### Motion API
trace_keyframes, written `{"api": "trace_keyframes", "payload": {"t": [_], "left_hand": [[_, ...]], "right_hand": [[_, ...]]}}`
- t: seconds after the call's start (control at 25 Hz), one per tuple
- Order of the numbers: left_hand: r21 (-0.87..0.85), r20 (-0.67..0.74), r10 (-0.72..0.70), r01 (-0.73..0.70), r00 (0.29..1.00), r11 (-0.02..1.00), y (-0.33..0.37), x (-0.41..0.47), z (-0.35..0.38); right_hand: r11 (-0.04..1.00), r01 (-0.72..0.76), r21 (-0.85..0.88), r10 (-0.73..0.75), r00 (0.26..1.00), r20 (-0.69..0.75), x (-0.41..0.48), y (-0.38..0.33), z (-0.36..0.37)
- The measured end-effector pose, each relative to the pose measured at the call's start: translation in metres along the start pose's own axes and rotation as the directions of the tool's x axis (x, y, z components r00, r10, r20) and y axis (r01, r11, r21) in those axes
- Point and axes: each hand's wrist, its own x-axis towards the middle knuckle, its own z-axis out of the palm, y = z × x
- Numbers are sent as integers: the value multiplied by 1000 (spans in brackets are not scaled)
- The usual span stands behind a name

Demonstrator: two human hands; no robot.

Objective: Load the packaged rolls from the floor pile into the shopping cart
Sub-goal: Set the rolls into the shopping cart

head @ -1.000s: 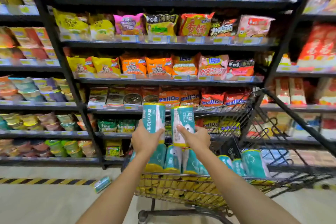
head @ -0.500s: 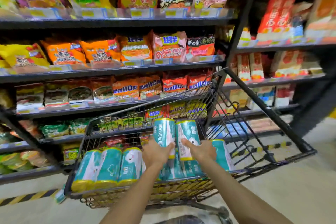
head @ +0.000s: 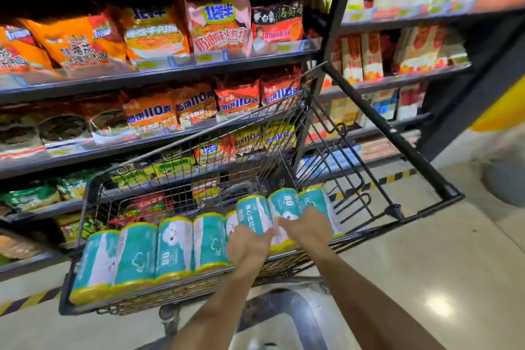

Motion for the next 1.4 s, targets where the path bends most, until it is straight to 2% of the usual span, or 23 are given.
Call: {"api": "trace_keyframes", "payload": {"t": [0.12,0.36,0.48,0.6,0.72,0.8,0.88,0.96,1.04,1.12,1.24,1.4], "left_hand": [[45,-3,19,-19,1000,999,2,1,2],[187,0,124,-122,992,975,5,8,-9],[263,-54,221,-200,974,944,15,18,-22],[371,-74,311,-263,948,890,22,19,-33],[507,-128,327,-221,936,833,22,20,-49],[503,-206,273,-138,940,853,17,18,-64],[480,-280,209,-52,937,876,7,7,-80],[437,-342,170,-3,924,899,-8,-7,-93],[366,-440,102,74,892,928,-34,-30,-107],[303,-544,14,181,839,936,-74,-68,-117],[144,-688,-185,382,701,913,-149,-143,-110],[-84,-704,-458,577,543,813,-226,-244,-77]], "right_hand": [[999,11,-41,-11,1000,-2,0,-3,2],[961,107,-256,-105,994,21,-3,-3,-4],[925,207,-319,-223,975,-14,-1,-5,-4],[871,306,-384,-316,948,38,8,-12,-9],[774,442,-453,-442,890,113,20,-32,-12],[669,581,-463,-579,798,166,24,-51,-15],[526,717,-458,-702,670,241,18,-66,-16],[409,794,-450,-782,559,276,8,-76,-14],[244,865,-439,-864,400,306,-10,-88,-8],[55,912,-408,-922,203,329,-41,-99,3],[-176,949,-263,-922,-66,381,-114,-104,28],[-435,895,-104,-812,-339,476,-204,-72,63]]}}
